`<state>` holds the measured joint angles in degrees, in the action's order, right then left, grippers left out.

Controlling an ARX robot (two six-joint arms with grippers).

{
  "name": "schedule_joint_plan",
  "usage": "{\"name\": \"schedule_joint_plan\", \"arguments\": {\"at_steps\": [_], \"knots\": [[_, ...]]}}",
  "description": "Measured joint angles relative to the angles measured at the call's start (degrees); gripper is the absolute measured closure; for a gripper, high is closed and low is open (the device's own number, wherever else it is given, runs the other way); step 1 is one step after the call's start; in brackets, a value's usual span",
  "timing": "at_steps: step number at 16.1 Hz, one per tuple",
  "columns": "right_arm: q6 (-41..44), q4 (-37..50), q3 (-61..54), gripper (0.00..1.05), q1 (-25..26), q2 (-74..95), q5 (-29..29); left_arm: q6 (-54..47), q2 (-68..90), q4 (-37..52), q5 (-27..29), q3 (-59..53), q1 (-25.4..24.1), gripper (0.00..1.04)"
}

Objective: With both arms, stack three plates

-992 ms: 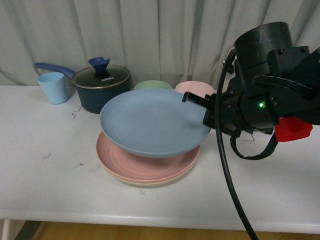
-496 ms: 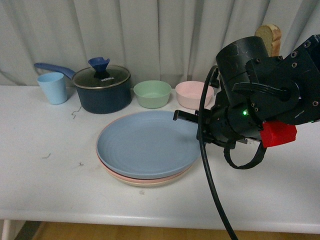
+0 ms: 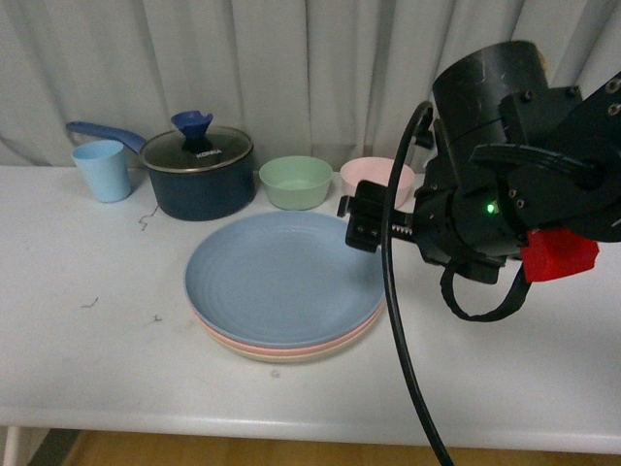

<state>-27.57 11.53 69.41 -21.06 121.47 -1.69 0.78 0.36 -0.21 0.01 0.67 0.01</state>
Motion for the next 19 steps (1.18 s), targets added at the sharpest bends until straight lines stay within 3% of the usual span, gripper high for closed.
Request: {"name": "schedule_joint_plan", "arguments": {"at_steps": [2,11,12,13,15,19], "knots": [[0.0,1.8,-1.8,0.04,0.0,-3.3,0.0,0.0,0.0,0.0,0.0,0.0,0.0,0.07],[-5.5,11.9,-14.9,0.06,4.3,-27.9,-5.3,0.0,0.0,0.0,0.0,0.0,0.0,0.07],[-1.6,21.9,-20.0,0.13,4.7,-33.4,-10.3,0.0,0.0,0.0,0.0,0.0,0.0,0.07],[7.8,28.1,-26.3,0.26,5.6,-38.8,-12.2,0.0,0.0,0.0,0.0,0.0,0.0,0.07],[21.2,28.4,-38.6,0.52,8.5,-50.8,-11.5,0.0,0.0,0.0,0.0,0.0,0.0,0.07],[26.7,23.1,-56.2,1.01,12.9,-72.6,-6.5,0.0,0.0,0.0,0.0,0.0,0.0,0.07]]}}
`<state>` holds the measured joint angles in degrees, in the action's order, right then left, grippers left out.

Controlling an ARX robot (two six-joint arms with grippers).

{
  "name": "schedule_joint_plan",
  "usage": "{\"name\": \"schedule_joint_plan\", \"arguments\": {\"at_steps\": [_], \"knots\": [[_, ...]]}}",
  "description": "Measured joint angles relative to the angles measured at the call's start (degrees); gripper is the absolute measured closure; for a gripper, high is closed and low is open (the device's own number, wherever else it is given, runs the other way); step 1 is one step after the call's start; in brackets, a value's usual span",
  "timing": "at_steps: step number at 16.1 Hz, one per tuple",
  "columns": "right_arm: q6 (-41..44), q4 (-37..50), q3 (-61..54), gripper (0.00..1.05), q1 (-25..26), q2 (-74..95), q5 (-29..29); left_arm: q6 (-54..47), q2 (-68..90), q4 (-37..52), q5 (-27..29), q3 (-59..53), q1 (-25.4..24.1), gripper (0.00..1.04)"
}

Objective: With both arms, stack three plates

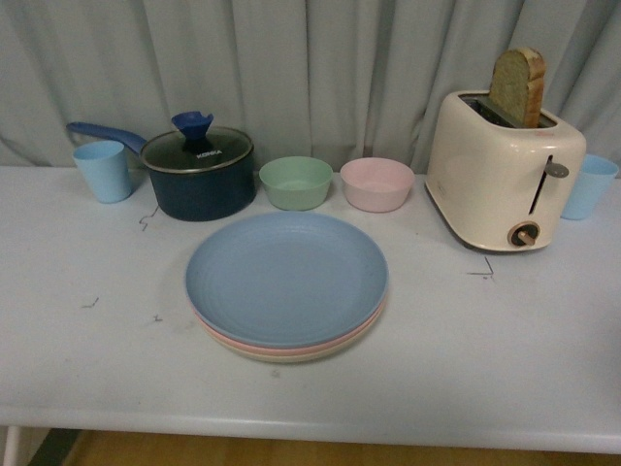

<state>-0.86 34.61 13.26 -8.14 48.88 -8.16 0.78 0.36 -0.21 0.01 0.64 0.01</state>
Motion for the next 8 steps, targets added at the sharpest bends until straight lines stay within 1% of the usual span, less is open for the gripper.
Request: {"name": "schedule_joint_plan", "arguments": {"at_steps": [1,2,3,5,8], "knots": [[0.5,-2.6,-4.6,1.03,1.9,-6.5,1.5,0.0,0.0,0.0,0.0,0.0,0.0,0.07],[0.5,-4.4,-9.1,1.03,6.3,-12.5,6.2,0.0,0.0,0.0,0.0,0.0,0.0,0.07],[0.4,-2.0,-12.6,1.03,8.5,-15.6,7.1,0.0,0.0,0.0,0.0,0.0,0.0,0.07],[0.5,-6.5,-12.6,1.03,8.4,-20.1,8.0,0.0,0.0,0.0,0.0,0.0,0.0,0.07],[0.5,-11.7,-12.6,1.03,8.2,-26.0,8.0,0.0,0.0,0.0,0.0,0.0,0.0,0.07]]}}
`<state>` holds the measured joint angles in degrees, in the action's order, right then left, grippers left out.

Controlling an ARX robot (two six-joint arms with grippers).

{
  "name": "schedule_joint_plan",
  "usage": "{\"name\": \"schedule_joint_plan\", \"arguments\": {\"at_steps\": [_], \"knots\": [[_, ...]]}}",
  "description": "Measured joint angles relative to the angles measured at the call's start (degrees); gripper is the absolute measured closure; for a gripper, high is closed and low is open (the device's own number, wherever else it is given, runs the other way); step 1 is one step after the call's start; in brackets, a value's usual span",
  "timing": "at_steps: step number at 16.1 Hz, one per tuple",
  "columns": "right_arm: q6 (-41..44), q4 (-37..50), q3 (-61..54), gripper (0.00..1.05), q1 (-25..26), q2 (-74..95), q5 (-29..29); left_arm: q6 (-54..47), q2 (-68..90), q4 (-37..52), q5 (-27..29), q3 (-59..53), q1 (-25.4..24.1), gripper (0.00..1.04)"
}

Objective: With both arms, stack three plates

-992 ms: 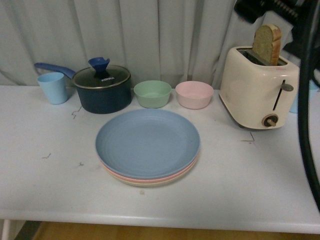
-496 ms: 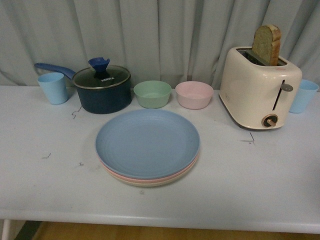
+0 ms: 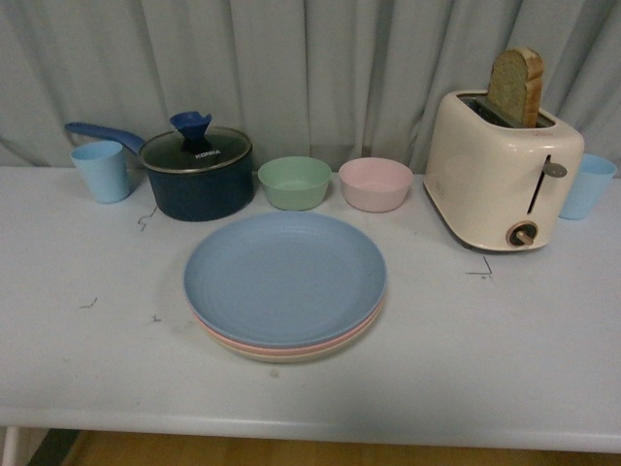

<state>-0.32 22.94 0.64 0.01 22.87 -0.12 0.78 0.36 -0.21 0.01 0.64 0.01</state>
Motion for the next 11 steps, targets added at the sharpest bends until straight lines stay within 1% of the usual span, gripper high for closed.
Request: {"name": "schedule_joint_plan", "arguments": {"at_steps": [11], "knots": [[0.0,-5.9,0.0,1.03,0.0,-6.0,0.0,0.0,0.0,0.0,0.0,0.0,0.0,0.07]]}}
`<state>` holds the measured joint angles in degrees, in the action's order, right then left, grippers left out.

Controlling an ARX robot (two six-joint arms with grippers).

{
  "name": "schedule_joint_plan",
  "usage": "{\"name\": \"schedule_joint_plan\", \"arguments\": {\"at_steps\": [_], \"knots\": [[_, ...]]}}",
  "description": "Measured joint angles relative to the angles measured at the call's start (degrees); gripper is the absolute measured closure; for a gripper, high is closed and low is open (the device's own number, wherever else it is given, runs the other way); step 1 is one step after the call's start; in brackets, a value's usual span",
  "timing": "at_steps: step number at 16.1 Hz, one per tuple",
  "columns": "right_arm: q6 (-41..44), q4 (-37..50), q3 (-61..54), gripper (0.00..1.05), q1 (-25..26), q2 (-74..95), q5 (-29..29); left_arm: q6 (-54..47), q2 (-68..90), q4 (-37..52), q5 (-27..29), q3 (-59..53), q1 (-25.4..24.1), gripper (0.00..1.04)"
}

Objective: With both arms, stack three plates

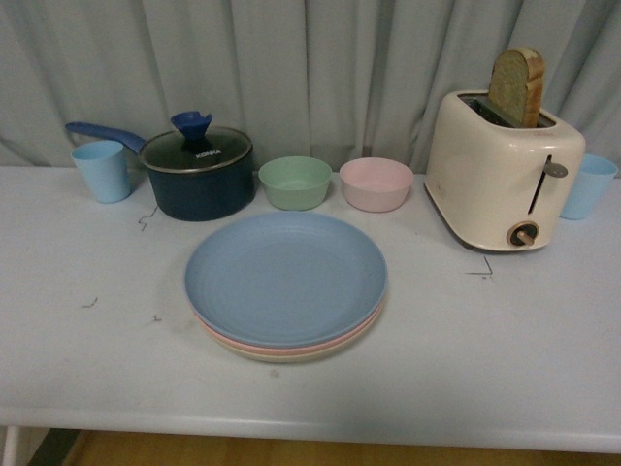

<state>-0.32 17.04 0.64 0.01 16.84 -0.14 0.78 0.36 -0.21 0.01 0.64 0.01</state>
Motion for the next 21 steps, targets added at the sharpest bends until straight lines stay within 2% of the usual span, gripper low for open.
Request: {"name": "schedule_joint_plan", "arguments": {"at_steps": [6,7,12,13,21], "knots": [[0.0,-6.4,0.0,1.03,0.0,-6.4,0.0,0.0,0.0,0.0,0.0,0.0,0.0,0.07],[0.0,-16.7,0.0,1.03,0.0,-16.8,0.1,0.0,0.0,0.0,0.0,0.0,0.0,0.07],[0.0,-17.2,0.0,1.03,0.0,-16.6,0.1,0.0,0.0,0.0,0.0,0.0,0.0,0.07],[0.1,-17.2,0.0,0.99,0.0,-16.6,0.1,0.0,0.0,0.0,0.0,0.0,0.0,0.07],[0.1,-17.2,0.0,0.05,0.0,-16.6,0.1,0.0,0.0,0.0,0.0,0.0,0.0,0.07]]}}
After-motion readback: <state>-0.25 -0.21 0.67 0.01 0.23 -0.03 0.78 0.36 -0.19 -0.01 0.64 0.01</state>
